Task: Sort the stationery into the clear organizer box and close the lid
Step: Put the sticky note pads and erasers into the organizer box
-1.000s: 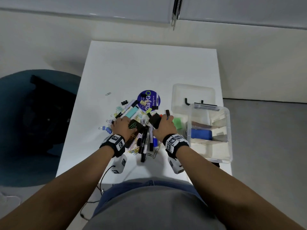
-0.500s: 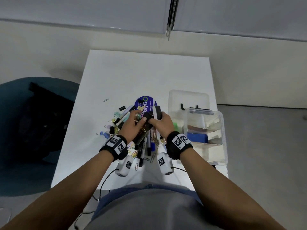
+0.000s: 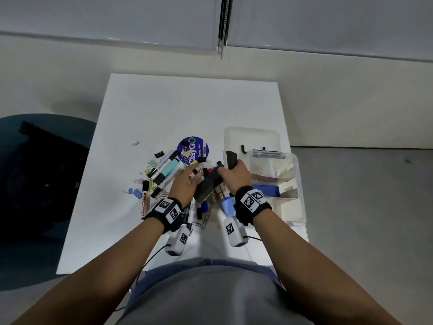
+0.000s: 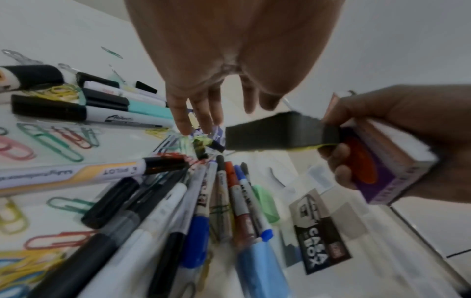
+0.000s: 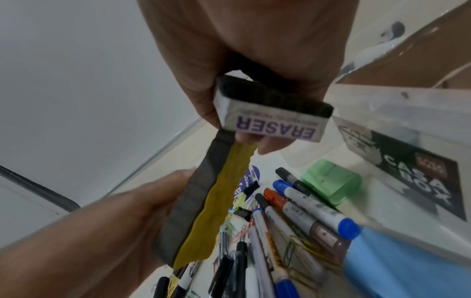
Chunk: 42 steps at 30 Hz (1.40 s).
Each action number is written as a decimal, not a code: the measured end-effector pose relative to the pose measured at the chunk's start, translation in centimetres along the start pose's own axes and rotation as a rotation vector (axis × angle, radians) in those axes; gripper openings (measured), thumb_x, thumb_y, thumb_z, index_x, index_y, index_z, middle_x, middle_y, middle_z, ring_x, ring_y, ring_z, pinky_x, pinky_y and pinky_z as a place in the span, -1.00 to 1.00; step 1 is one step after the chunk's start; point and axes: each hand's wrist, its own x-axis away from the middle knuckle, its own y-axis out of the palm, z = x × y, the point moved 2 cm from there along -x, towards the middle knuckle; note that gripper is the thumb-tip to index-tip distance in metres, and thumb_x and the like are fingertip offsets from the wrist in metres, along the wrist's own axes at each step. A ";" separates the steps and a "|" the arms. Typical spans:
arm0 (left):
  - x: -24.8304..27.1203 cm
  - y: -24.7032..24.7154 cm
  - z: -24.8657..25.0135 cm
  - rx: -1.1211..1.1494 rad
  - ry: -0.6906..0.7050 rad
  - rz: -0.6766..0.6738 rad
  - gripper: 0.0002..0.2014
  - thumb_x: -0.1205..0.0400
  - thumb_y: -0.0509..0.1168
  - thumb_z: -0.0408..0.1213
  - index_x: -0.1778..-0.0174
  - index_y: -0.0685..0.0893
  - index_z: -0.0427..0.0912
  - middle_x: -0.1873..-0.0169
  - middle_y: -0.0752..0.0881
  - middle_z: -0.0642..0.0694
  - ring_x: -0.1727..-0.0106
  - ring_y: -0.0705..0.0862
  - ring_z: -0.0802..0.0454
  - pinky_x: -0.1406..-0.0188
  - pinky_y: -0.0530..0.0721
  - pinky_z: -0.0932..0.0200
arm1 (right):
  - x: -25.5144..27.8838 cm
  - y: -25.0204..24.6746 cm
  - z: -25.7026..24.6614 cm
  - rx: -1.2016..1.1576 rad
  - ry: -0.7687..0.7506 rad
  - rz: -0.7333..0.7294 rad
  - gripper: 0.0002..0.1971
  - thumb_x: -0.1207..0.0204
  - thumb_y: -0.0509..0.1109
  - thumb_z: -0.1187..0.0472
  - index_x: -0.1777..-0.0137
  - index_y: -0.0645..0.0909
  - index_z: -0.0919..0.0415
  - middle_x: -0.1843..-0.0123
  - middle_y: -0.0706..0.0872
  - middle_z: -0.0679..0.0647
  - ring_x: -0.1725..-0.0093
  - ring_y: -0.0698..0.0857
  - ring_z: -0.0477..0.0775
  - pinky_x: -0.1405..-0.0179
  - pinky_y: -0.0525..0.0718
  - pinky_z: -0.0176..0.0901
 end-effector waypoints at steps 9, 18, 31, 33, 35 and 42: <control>1.6 1.4 3.0 -0.036 0.155 -0.171 -0.71 -0.69 0.25 -0.21 -0.33 0.50 -0.10 -0.01 0.68 -0.06 -0.02 0.68 -0.05 0.18 0.57 0.34 | -0.7 -3.5 0.1 -0.183 0.001 -0.148 -0.23 -0.38 0.46 -0.22 -0.41 0.25 0.18 -0.17 0.69 0.12 -0.14 0.70 0.17 -0.19 0.69 0.10; 0.9 3.0 5.0 0.184 0.074 -0.145 -0.73 -0.72 0.20 -0.13 -0.32 0.54 -0.07 -0.13 0.73 -0.09 -0.12 0.72 -0.05 -0.10 0.72 0.01 | -1.5 -14.6 2.5 0.632 -0.524 -0.178 -0.67 -0.64 0.30 -0.02 -0.36 0.52 0.00 0.01 0.71 0.02 0.01 0.72 0.09 -0.02 0.66 -0.04; 0.3 5.4 7.3 0.135 0.019 -0.081 -0.47 -0.57 0.27 -0.46 -0.46 0.39 -0.05 -0.21 0.66 -0.17 -0.13 0.70 -0.10 -0.04 0.70 0.06 | -6.4 -8.2 8.7 1.112 -0.414 -0.587 -0.36 -0.66 0.26 0.00 -0.67 0.20 0.20 -0.64 0.34 0.22 -0.61 0.37 0.24 -0.60 0.34 0.08; 0.3 5.2 7.3 0.119 0.049 -0.040 -0.45 -0.58 0.27 -0.44 -0.50 0.42 -0.02 -0.30 0.61 -0.16 -0.25 0.64 -0.06 -0.26 0.66 -0.05 | -6.9 -7.9 8.5 1.123 -0.448 -0.607 -0.41 -0.66 0.27 0.02 -0.64 0.28 0.22 -0.63 0.37 0.21 -0.60 0.39 0.21 -0.59 0.36 0.03; 0.3 5.0 7.2 0.113 0.074 0.015 -0.48 -0.61 0.25 -0.42 -0.50 0.46 0.00 -0.31 0.55 -0.18 -0.26 0.61 -0.05 -0.31 0.63 -0.02 | -6.6 -8.3 8.1 1.097 -0.516 -0.608 -0.51 -0.69 0.23 0.08 -0.60 0.33 0.13 -0.60 0.42 0.12 -0.51 0.51 0.17 -0.43 0.48 -0.11; 0.7 5.7 7.6 0.207 0.095 -0.019 -0.56 -0.62 0.27 -0.42 -0.41 0.52 0.01 -0.26 0.62 -0.10 -0.24 0.66 -0.06 -0.25 0.69 -0.05 | -4.9 -9.7 7.5 1.270 -0.791 -0.307 -0.57 -0.67 0.20 0.11 -0.51 0.41 0.19 -0.52 0.47 0.19 -0.30 0.64 0.29 -0.06 0.66 0.11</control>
